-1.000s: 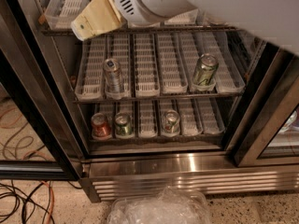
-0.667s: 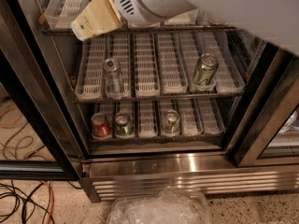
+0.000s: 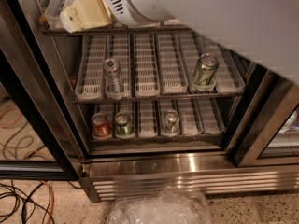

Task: Pick blue plastic bottle from top shelf of fridge

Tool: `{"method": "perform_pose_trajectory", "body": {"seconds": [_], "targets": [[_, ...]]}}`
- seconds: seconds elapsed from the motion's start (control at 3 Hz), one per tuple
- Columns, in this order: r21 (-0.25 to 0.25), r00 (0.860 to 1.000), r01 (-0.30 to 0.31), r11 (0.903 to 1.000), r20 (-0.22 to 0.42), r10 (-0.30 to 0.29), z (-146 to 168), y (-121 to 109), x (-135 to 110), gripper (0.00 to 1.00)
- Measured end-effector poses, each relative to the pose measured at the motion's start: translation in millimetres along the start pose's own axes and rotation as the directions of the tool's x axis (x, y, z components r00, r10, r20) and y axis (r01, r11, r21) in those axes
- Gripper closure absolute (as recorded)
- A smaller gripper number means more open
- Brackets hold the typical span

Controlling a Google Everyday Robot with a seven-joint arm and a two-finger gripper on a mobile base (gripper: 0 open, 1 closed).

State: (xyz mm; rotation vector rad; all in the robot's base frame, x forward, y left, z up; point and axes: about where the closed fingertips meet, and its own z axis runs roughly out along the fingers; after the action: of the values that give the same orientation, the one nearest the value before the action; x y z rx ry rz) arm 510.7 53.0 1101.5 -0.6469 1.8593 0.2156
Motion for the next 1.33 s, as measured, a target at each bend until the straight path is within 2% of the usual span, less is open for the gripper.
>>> {"method": "perform_pose_trajectory", "body": {"seconds": [1.0,1.33], "targets": [[0.000,1.000,-0.001,1.0000,0.001,0.001,-0.1,0.0,-0.1,0.00],[0.012,0.999,-0.044,0.9990,0.031,0.044,1.2,-0.1,-2.4,0.00]]}}
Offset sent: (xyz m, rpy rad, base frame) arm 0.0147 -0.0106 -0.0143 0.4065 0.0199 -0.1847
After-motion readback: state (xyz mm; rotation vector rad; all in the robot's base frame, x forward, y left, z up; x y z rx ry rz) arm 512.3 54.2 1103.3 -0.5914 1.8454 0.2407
